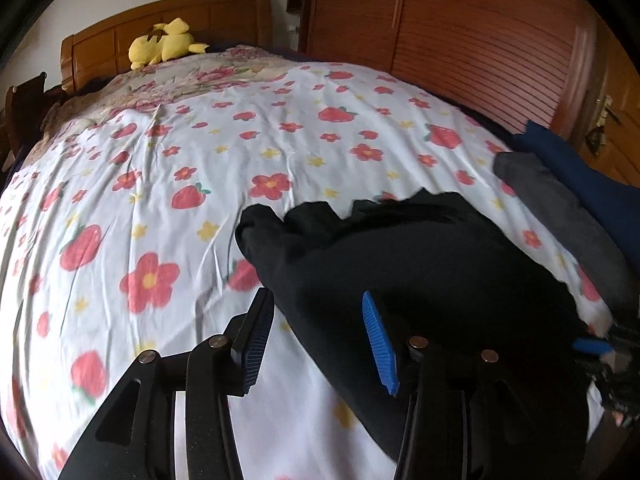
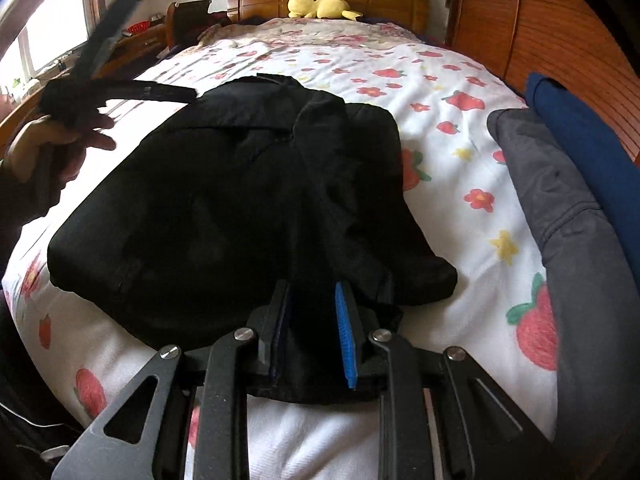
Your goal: Fold large clothes
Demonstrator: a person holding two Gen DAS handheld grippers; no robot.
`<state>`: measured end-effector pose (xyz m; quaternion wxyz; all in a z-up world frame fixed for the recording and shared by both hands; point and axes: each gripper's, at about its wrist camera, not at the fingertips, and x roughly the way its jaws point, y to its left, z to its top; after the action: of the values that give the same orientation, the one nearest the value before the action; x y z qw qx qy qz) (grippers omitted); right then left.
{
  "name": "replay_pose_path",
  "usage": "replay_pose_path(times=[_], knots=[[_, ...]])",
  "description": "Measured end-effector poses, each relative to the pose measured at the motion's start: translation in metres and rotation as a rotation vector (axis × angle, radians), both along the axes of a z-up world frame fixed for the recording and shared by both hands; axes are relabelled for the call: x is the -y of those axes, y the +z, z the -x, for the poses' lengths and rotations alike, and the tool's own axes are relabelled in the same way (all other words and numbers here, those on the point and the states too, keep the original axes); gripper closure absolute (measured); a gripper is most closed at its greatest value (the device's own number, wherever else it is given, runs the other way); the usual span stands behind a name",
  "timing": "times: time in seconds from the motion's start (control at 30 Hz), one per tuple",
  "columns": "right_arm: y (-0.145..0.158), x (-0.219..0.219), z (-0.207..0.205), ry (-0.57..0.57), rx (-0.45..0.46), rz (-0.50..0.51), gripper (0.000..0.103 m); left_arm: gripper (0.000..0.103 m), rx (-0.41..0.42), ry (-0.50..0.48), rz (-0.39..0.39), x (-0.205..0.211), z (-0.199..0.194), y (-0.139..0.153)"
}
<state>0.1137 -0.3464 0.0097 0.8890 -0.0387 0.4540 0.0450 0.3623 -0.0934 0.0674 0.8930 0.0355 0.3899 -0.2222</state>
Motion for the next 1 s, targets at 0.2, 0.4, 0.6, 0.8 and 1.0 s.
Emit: replay_pose_path(times=[0.2, 0.4, 0.6, 0.8, 1.0], knots=[[0.001, 0.000, 0.002, -0.003, 0.015, -0.019, 0.080, 0.041, -0.045, 0.010, 0.016, 0.009, -0.035, -0.017], [0.011, 0.004, 0.007, -0.028, 0.038, -0.030, 0.077, 0.017, -0.070, 0.042, -0.015, 0.012, -0.052, -0.035], [0.032, 0.011, 0.037, -0.093, 0.071, -0.005, 0.069, 0.015, -0.063, 0.052, -0.029, 0.015, -0.052, -0.034], [0.026, 0.018, 0.055, -0.128, 0.016, -0.021, 0.068, 0.014, -0.066, 0.054, -0.024, 0.012, -0.049, -0.034], [0.005, 0.019, 0.062, -0.127, -0.045, -0.124, 0.068, 0.014, -0.070, 0.054, -0.019, 0.009, -0.049, -0.034]])
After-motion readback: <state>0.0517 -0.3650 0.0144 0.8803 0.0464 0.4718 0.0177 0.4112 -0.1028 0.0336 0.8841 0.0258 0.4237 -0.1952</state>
